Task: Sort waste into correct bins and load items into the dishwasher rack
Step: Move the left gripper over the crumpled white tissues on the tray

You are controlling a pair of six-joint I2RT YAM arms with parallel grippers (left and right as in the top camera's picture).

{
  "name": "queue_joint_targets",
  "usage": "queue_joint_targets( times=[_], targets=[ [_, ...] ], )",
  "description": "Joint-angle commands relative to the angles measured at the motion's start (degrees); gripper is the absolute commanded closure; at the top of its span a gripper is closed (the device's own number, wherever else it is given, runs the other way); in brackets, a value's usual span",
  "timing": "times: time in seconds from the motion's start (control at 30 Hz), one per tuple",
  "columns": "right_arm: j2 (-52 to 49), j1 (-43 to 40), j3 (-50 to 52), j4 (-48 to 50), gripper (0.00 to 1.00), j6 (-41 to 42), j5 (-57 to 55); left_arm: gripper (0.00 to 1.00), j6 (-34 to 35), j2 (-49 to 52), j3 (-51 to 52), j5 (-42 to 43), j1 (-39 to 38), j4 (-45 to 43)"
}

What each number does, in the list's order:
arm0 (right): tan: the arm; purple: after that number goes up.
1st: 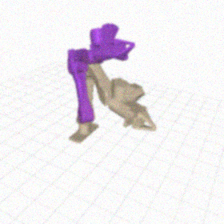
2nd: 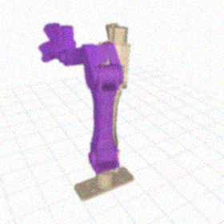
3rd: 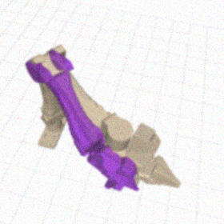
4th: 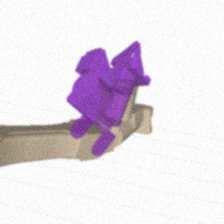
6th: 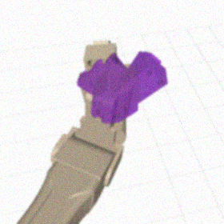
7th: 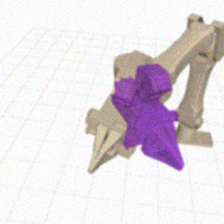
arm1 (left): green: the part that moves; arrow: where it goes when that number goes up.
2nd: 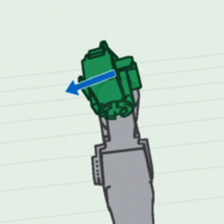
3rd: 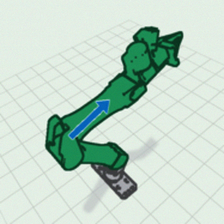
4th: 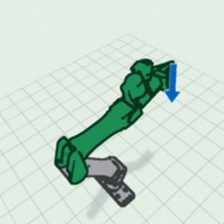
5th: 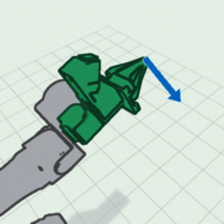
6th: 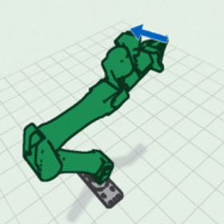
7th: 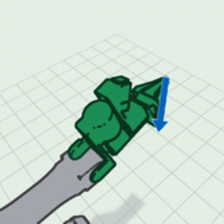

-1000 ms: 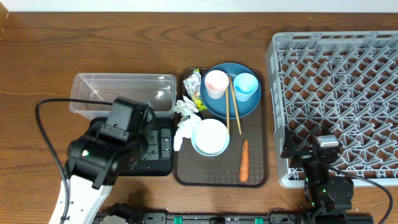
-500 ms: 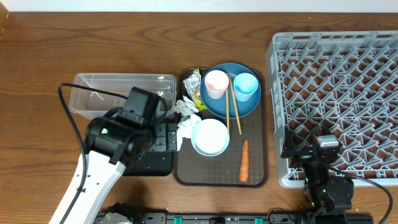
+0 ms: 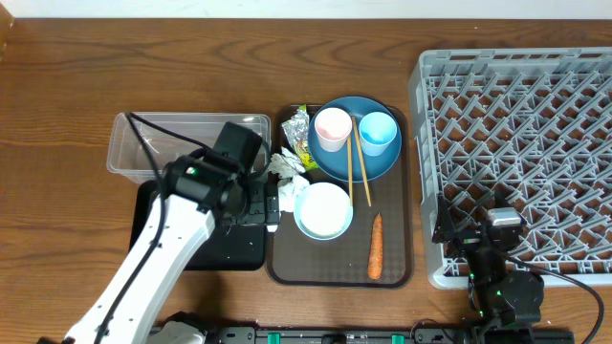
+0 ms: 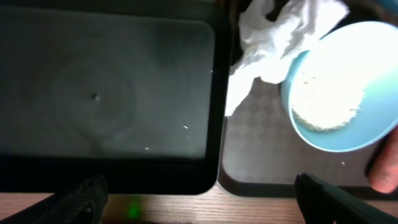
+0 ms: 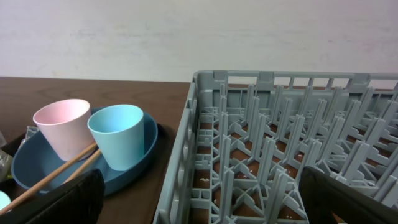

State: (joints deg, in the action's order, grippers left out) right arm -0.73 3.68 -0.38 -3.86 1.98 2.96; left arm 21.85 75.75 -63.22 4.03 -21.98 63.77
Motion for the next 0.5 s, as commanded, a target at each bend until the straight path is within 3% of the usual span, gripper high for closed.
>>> queue_joint_targets(
  times=[0.0,0.47],
  targets=[
    [0.0,1.6,0.1,-0.2,0.01,0.6,-0.2,0.04,1.4,1.7,0.6,-1.1,-0.5,-0.4],
    [0.0,1.6,0.1,-0.2,0.01,0.6,-0.2,0.14,1.4,2.1,0.7,-1.1,-1.6,-5.6]
  ],
)
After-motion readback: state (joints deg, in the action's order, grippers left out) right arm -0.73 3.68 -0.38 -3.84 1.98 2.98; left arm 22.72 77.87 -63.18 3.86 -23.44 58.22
